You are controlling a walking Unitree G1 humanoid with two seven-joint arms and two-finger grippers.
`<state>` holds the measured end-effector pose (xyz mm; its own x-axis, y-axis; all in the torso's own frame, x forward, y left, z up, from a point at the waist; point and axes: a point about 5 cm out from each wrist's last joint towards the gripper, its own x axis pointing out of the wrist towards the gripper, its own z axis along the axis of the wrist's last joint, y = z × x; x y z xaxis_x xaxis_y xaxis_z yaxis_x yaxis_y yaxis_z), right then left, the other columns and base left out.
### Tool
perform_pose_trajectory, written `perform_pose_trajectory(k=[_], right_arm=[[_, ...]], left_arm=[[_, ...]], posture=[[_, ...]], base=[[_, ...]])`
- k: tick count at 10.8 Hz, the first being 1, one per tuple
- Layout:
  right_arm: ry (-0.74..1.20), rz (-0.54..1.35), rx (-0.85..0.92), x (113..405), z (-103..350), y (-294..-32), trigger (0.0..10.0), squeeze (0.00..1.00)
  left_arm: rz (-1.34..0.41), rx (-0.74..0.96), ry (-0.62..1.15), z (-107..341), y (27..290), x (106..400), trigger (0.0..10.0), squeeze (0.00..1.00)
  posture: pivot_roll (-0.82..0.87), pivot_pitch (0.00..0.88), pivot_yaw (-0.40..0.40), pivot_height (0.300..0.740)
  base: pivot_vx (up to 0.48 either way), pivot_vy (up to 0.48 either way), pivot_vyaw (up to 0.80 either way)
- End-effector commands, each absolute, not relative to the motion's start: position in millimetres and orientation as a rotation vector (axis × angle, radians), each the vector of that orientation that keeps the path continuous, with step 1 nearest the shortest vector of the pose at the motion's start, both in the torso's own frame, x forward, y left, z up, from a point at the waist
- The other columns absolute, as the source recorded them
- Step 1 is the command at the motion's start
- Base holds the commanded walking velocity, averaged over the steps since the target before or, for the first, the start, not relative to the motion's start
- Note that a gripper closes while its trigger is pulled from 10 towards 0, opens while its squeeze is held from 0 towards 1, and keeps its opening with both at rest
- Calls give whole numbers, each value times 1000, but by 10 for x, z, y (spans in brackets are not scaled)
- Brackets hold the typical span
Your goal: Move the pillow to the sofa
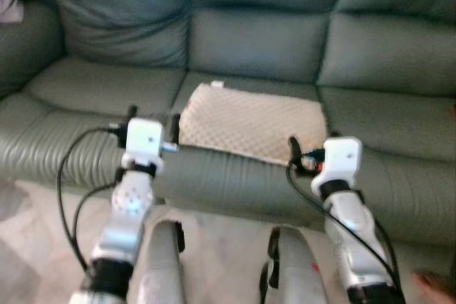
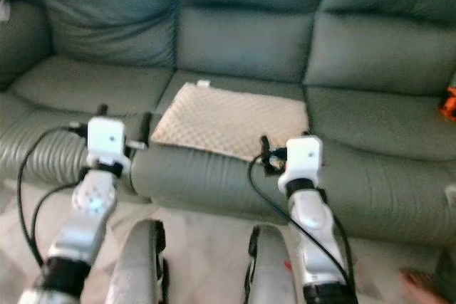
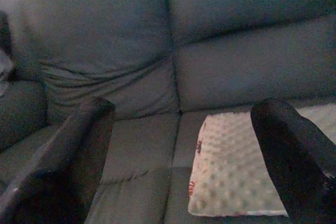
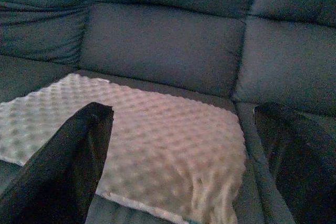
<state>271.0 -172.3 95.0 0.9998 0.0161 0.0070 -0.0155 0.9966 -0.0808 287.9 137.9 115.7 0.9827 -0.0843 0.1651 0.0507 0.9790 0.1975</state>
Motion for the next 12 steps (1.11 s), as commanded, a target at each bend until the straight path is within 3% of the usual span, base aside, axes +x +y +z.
perform_pose_trajectory(k=[1, 6, 12], right_arm=[[-23, 24, -71, 2754, 1014, -1694, 10000, 0], [22, 28, 0, 2698, 853, -1681, 10000, 0], [42, 33, -16, 2754, 832, -1650, 10000, 0]], left_arm=[[-76, 190, -126, 1065, 1382, 2814, 10000, 0], [-134, 192, -51, 999, 1337, 2727, 10000, 0], [-19, 171, 9, 944, 1384, 2790, 10000, 0]], posture=[[13, 0, -11, 650], [11, 0, 12, 740], [2, 0, -5, 740]], base=[[0, 0, 0], [0, 0, 0], [0, 0, 0]])
